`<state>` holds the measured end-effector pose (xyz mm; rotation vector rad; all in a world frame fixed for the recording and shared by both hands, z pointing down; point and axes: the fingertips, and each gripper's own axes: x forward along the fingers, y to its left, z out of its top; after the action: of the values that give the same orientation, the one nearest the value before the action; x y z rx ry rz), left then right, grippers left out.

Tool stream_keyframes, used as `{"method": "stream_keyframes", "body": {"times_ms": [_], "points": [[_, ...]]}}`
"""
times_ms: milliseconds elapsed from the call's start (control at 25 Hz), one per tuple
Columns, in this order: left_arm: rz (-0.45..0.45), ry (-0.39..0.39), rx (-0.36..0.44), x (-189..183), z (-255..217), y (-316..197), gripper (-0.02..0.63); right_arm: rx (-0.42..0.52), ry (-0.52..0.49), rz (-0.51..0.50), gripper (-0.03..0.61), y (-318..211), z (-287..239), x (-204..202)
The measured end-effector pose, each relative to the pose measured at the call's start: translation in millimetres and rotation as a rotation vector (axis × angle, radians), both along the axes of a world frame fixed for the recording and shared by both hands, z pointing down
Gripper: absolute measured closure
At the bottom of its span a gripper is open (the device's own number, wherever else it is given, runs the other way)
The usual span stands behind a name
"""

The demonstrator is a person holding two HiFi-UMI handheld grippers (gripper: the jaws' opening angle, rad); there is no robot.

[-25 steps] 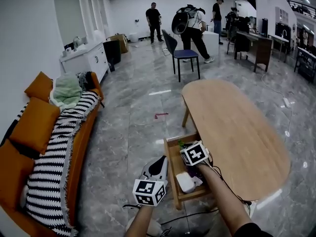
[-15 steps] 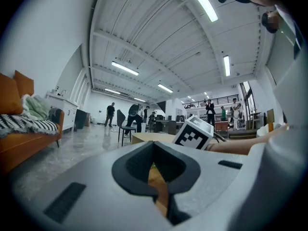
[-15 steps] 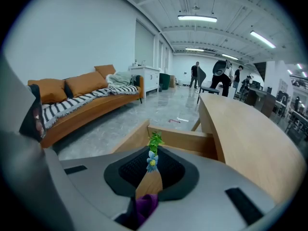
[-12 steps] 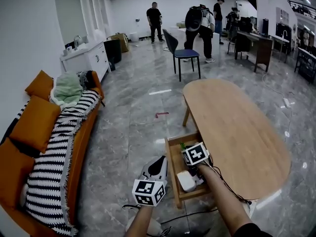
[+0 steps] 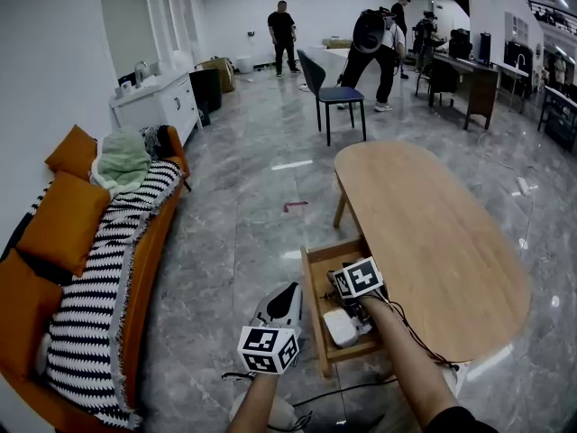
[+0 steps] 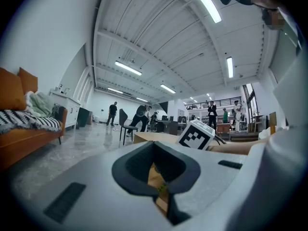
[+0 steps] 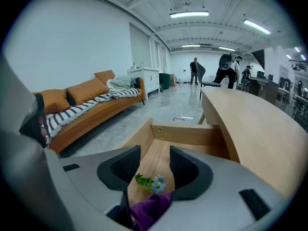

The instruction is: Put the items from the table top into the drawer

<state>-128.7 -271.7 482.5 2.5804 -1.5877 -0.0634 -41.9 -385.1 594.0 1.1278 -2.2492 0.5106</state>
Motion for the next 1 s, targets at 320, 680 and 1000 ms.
{"method": "stream_keyframes", "body": {"times_ms": [320, 680, 1000], "points": [[0.007, 0.005, -0.002, -1, 0, 0, 0.611, 0.0, -0.017, 0.005, 0.383, 1, -2, 0], [0.022, 0.002, 0.001, -6, -10, 3, 0.611, 0.048, -0.003, 0.024, 0.383, 6, -25, 6], [0.059, -0.007, 0.01, -7, -26, 12, 0.611, 0.117, -0.038, 0.032, 0.497, 30, -60, 10]]}}
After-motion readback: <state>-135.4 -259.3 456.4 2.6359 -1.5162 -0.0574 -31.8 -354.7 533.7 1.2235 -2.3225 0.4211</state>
